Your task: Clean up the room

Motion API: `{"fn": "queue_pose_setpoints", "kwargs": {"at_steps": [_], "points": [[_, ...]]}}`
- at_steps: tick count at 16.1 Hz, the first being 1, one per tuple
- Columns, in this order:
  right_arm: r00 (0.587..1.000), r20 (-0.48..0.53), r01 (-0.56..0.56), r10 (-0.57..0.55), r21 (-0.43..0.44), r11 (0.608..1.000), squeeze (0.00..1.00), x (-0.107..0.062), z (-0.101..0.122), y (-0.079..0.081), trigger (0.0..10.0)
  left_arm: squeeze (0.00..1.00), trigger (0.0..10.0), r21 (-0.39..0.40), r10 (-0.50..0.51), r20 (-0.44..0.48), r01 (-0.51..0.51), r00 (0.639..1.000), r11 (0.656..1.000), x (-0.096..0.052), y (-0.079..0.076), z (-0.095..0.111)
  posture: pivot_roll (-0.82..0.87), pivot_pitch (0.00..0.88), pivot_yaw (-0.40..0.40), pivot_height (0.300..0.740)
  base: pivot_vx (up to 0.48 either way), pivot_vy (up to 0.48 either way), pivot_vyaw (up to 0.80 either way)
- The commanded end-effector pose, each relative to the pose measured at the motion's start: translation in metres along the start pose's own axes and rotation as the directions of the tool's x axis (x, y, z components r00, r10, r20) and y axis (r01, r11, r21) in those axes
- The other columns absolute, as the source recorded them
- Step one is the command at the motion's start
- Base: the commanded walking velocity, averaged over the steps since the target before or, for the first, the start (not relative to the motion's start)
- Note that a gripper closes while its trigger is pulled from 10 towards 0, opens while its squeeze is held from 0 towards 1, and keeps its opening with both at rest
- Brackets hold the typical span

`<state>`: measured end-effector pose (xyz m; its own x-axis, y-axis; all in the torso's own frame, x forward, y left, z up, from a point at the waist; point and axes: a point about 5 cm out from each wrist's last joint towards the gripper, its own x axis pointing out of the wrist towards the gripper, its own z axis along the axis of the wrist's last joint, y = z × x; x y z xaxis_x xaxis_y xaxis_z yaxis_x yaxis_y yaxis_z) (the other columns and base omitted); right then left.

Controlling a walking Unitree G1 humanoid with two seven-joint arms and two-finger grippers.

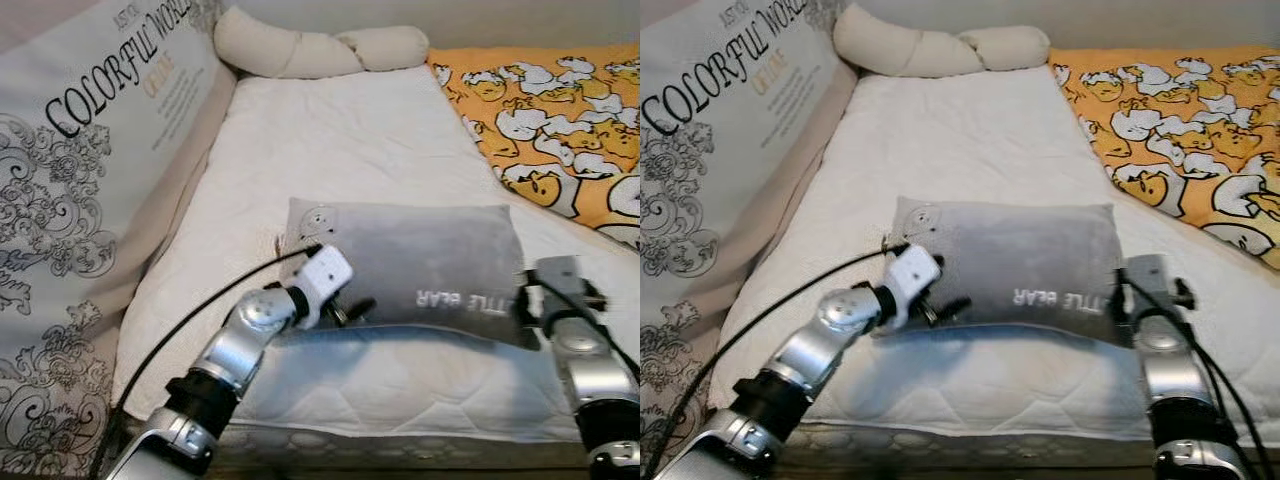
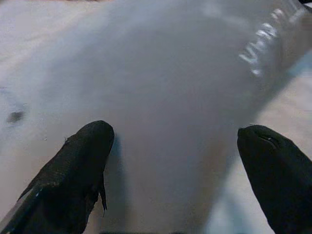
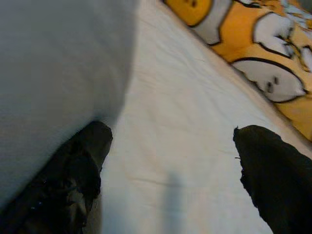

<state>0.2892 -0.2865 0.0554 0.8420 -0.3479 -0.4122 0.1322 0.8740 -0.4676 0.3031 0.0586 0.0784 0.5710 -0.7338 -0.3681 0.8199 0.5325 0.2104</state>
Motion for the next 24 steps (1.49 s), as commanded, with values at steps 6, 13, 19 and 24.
{"fn": "queue_pose_setpoints", "kwargs": {"at_steps": [6, 13, 19, 24], "points": [[0.906, 0.109, -0.399, 0.408, -0.096, 0.912, 0.00, -0.026, 0.021, 0.060, 10.0, 0.00, 10.0, 0.178, 0.333, -0.200, -0.300, 0.921, 0.937, -0.003, 0.039, -0.027, 0.03, 0.000, 0.043, 0.740, 0.000, 0.000, 0.00], [0.513, 0.213, -0.799, 0.831, -0.234, 0.553, 0.00, -0.099, 0.058, 0.108, 10.0, 0.00, 10.0, 0.316, 0.796, -0.213, -0.731, 0.566, 0.605, -0.088, 0.142, -0.036, 0.04, 0.000, 0.041, 0.740, 0.000, 0.000, 0.00], [0.292, 0.091, -0.876, 0.952, -0.375, 0.304, 0.00, -0.137, 0.051, 0.082, 10.0, 0.00, 10.0, 0.265, 0.780, -0.226, -0.733, 0.584, 0.626, -0.114, 0.149, -0.053, 0.04, 0.000, 0.038, 0.740, 0.000, 0.000, 0.00], [0.400, -0.047, -0.858, 0.915, -0.370, 0.356, 0.00, -0.124, 0.026, 0.030, 10.0, 0.00, 10.0, -0.028, 0.642, -0.301, -0.679, 0.706, 0.734, -0.100, 0.123, -0.071, 0.03, 0.000, 0.045, 0.740, 0.000, 0.000, 0.00]]}}
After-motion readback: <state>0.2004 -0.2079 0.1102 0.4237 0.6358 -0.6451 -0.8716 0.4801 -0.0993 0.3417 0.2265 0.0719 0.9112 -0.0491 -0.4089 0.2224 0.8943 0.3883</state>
